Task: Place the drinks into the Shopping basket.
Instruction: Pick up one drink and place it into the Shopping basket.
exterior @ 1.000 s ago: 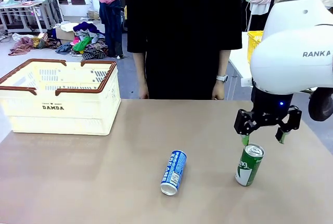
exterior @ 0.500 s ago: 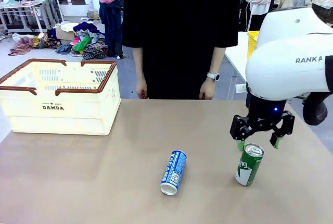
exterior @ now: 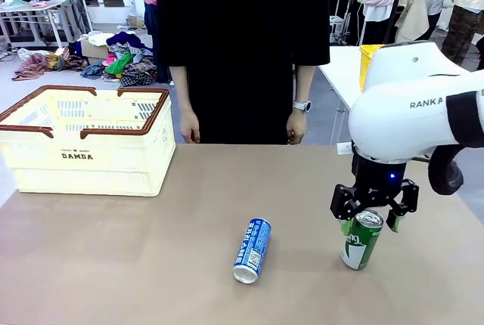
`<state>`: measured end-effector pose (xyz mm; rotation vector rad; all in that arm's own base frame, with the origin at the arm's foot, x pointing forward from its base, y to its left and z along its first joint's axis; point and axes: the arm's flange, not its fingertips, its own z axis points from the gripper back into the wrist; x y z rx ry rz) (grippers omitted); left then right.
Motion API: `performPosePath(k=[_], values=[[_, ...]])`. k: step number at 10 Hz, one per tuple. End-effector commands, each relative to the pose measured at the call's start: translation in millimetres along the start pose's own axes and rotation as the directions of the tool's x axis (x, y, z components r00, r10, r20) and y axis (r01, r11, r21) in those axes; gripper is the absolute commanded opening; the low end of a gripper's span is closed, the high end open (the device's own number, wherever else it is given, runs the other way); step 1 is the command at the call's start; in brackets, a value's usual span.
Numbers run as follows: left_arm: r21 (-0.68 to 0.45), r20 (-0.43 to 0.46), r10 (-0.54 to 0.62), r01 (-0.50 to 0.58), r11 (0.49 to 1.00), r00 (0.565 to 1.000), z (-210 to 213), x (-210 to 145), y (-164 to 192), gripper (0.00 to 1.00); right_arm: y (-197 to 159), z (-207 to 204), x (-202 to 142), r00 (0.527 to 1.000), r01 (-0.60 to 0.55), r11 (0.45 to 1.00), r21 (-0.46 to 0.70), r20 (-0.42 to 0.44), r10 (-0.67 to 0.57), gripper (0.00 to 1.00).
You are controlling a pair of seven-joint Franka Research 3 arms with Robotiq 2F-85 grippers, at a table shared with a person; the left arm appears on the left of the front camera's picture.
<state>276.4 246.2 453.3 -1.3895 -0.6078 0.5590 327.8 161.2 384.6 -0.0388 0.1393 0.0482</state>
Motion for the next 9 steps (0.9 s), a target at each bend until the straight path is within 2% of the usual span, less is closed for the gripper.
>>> performPosePath(k=[1,4,7,9], values=[[-0.002,-0.012,0.006,-0.006,1.0,1.0,2.9,-1.5,-2.7,1.0,1.4,-7.6,5.1,0.999,-0.03,0.999,0.044,0.038,0.028,1.0],[-0.002,-0.012,0.006,-0.006,1.0,1.0,2.9,-1.5,-2.7,1.0,1.0,-15.7,10.2,1.0,-0.021,0.998,0.053,-0.01,0.022,1.0],[-0.002,-0.012,0.006,-0.006,1.0,1.0,2.9,-1.5,-2.7,1.0,0.5,-14.5,11.2,1.0,-0.021,0.999,0.048,-0.014,0.022,1.0],[-0.002,-0.012,0.006,-0.006,1.0,1.0,2.9,-1.5,-2.7,1.0,1.0,-14.9,11.0,0.999,-0.04,0.998,0.049,-0.006,0.04,0.0]])
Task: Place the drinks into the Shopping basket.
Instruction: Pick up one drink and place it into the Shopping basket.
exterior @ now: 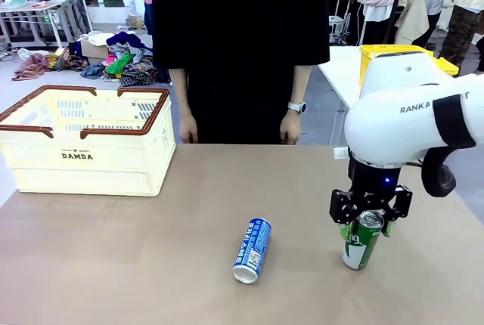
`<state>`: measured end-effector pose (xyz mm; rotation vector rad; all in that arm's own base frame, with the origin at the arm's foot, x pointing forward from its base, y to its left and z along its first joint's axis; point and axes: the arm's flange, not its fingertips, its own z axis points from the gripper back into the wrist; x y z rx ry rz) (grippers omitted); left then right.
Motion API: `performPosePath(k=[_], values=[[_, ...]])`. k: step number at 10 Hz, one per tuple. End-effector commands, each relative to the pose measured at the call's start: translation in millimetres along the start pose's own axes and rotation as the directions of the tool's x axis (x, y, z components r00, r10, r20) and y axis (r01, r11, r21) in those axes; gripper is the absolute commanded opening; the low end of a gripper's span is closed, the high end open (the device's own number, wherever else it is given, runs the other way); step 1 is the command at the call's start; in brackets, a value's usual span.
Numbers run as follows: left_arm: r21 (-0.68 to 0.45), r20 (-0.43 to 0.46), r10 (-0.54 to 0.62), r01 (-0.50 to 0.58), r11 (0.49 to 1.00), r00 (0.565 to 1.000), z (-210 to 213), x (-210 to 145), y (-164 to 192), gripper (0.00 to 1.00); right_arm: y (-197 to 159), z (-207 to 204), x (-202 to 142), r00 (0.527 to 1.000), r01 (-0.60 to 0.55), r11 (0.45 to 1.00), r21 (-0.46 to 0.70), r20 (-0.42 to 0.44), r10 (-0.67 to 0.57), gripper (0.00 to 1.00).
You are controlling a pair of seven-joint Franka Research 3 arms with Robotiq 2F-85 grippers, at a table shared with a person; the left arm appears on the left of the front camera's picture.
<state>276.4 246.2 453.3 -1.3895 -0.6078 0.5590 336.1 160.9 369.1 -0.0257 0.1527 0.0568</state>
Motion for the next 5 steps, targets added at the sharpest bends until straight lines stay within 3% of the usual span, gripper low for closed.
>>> performPosePath(k=[1,5], values=[[-0.002,-0.012,0.006,-0.006,1.0,1.0,2.9,-1.5,-2.7,1.0,1.1,-0.4,0.9,0.999,-0.033,0.999,0.038,0.003,0.033,0.0],[-0.002,-0.012,0.006,-0.006,1.0,1.0,2.9,-1.5,-2.7,1.0,0.1,3.6,-0.7,0.999,-0.04,0.999,0.028,0.004,0.04,0.0]])
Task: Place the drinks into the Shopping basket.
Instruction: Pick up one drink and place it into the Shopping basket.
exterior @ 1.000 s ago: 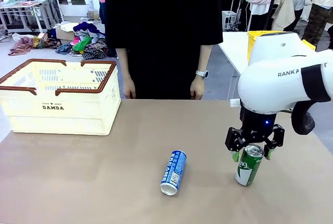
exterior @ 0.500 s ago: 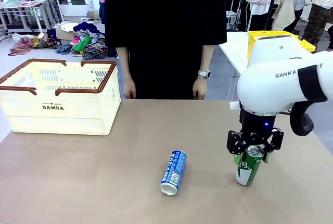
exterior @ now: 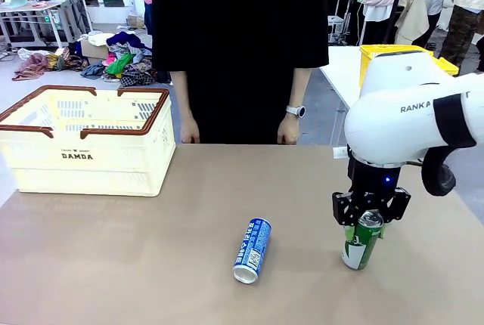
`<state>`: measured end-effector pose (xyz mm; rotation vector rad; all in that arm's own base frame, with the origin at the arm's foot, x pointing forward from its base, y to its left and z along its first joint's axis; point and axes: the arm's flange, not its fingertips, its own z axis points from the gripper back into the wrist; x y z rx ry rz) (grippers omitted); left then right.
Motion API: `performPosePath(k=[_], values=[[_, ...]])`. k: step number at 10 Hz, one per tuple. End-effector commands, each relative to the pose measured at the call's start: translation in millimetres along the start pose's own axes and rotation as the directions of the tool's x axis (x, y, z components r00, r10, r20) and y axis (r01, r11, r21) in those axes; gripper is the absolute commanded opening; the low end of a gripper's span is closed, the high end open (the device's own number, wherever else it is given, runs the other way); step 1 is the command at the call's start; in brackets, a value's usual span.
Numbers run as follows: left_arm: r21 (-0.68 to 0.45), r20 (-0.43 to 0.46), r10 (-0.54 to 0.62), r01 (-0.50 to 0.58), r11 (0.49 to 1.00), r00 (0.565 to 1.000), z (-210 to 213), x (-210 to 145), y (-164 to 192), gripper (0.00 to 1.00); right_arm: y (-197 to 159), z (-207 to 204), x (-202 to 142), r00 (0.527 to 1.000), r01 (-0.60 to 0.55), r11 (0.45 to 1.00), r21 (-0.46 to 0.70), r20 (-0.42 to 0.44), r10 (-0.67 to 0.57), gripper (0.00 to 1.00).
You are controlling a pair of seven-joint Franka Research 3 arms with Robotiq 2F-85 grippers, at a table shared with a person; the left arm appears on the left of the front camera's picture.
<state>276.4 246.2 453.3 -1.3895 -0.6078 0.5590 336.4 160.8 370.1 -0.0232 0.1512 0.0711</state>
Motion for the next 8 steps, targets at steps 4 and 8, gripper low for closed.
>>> performPosePath(k=[4,8], values=[[-0.002,-0.012,0.006,-0.006,1.0,1.0,3,-1,-3,1.0,24,115,-5,0.994,-0.071,0.993,0.093,0.085,0.064,0.0],[-0.002,-0.012,0.006,-0.006,1.0,1.0,3,-1,-3,1.0,159,205,28,0.939,-0.325,0.944,0.06,0.136,0.315,0.0]])
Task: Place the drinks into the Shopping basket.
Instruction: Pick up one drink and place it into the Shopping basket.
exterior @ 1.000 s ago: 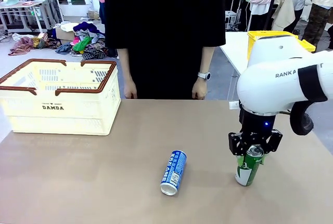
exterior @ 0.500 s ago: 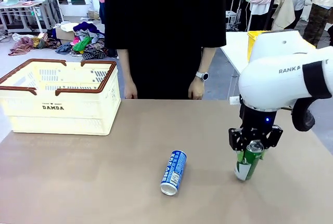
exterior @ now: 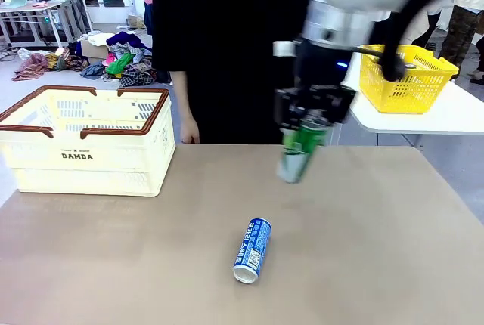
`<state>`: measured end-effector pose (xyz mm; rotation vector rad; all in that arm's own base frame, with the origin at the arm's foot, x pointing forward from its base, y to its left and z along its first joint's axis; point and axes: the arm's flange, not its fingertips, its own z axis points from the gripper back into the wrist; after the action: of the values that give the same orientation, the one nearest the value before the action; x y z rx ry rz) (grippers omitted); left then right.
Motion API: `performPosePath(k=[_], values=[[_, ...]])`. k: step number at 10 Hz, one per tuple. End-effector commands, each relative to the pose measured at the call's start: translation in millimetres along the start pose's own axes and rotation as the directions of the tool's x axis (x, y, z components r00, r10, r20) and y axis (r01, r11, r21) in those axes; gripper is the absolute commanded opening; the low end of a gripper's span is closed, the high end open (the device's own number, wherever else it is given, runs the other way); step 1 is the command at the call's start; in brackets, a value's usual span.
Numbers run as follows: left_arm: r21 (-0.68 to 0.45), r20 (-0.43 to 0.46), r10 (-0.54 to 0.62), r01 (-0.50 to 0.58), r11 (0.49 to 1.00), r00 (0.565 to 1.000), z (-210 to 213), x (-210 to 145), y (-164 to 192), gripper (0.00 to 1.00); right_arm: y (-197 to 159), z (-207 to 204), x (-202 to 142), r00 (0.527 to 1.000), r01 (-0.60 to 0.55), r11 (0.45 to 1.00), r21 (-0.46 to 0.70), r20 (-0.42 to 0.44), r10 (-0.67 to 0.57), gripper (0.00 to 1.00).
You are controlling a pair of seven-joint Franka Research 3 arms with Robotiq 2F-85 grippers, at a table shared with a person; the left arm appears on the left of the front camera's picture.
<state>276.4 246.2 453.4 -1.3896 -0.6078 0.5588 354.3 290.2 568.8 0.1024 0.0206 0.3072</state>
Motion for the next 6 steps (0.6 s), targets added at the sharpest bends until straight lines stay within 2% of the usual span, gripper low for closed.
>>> performPosePath(k=[1,3,4,6], values=[[-0.002,-0.012,0.006,-0.006,1.0,1.0,3,-1,-3,1.0,62,-12,58,0.989,-0.145,0.989,-0.03,-0.021,0.144,0.0],[-0.002,-0.012,0.006,-0.006,1.0,1.0,3,-1,-3,1.0,121,-39,88,0.972,-0.233,0.972,-0.044,-0.028,0.232,0.0],[-0.002,-0.012,0.006,-0.006,1.0,1.0,3,-1,-3,1.0,144,-64,102,0.971,-0.238,0.969,-0.071,-0.003,0.239,0.0],[-0.002,-0.012,0.006,-0.006,1.0,1.0,3,-1,-3,1.0,162,-120,125,0.961,-0.266,0.958,-0.11,-0.103,0.255,0.0]])
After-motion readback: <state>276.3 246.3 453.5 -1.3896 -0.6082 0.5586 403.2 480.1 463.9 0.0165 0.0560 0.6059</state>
